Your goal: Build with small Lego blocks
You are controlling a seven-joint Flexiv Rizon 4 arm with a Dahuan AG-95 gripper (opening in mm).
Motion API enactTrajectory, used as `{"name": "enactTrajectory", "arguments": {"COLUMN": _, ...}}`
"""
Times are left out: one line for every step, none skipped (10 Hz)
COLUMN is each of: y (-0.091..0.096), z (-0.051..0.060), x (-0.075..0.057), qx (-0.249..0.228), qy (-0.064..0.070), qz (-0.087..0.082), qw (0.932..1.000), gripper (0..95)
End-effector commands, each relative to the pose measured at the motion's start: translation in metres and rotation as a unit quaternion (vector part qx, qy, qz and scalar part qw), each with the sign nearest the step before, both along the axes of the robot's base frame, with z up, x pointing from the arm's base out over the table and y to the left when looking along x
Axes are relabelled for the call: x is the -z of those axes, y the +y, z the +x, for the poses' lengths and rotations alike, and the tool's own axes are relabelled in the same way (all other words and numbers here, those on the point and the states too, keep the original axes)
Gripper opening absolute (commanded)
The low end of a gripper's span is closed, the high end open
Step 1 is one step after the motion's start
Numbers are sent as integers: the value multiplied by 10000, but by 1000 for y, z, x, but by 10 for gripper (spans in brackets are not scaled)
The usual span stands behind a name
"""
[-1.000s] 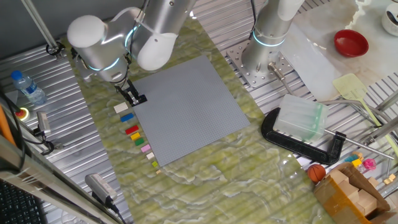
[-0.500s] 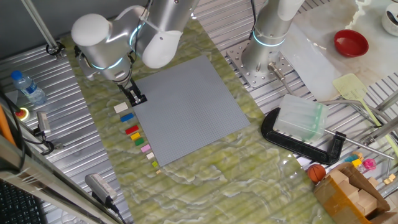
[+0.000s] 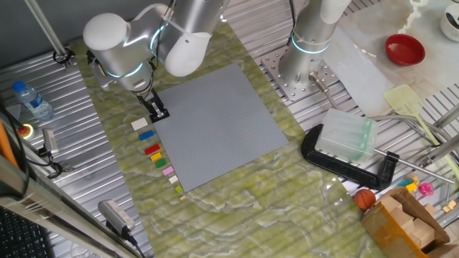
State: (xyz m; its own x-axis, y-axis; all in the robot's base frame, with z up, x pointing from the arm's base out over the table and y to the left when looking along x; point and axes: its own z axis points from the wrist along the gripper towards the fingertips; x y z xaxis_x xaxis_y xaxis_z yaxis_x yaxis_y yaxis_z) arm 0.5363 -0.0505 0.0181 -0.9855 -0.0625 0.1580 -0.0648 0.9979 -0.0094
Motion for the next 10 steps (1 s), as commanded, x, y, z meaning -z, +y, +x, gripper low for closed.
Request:
{"name": "enactTrajectory", "arguments": {"y": -1, "z": -6, "x": 0, "qx": -32, "qy": -26, "qz": -21, "qw": 10000, "gripper": 0}}
{"name": "enactTrajectory", "arguments": {"y": -2, "z": -10, "x": 0, "qx": -27, "qy": -21, "qz": -55, "qw": 10000, "gripper": 0}}
{"name": "enactTrajectory", "arguments": {"y": -2, "z": -13, "x": 1, "qx": -35, "qy": -25, "qz": -72, "qw": 10000, "gripper": 0}}
{"name": "enactTrajectory", "arguments": {"y": -3, "z": -14, "x": 2, "qx": -40, "qy": -32, "qz": -81, "qw": 10000, "gripper": 0}}
{"name": "enactTrajectory", "arguments": {"y": -3, "z": -14, "x": 2, "qx": -39, "qy": -56, "qz": -88, "qw": 9999, "gripper": 0}}
{"name": "enactTrajectory", "arguments": {"y": -3, "z": -14, "x": 2, "qx": -37, "qy": -61, "qz": -93, "qw": 9999, "gripper": 0}}
{"name": "enactTrajectory", "arguments": {"y": -5, "z": -12, "x": 7, "qx": -55, "qy": -57, "qz": -108, "qw": 9999, "gripper": 0}}
{"name": "enactTrajectory", "arguments": {"y": -7, "z": -11, "x": 13, "qx": -70, "qy": -49, "qz": -95, "qw": 9999, "gripper": 0}}
{"name": "enactTrajectory", "arguments": {"y": -8, "z": -9, "x": 19, "qx": -55, "qy": -18, "qz": -51, "qw": 10000, "gripper": 0}}
{"name": "enactTrajectory", "arguments": {"y": -7, "z": -9, "x": 19, "qx": -63, "qy": 31, "qz": -48, "qw": 10000, "gripper": 0}}
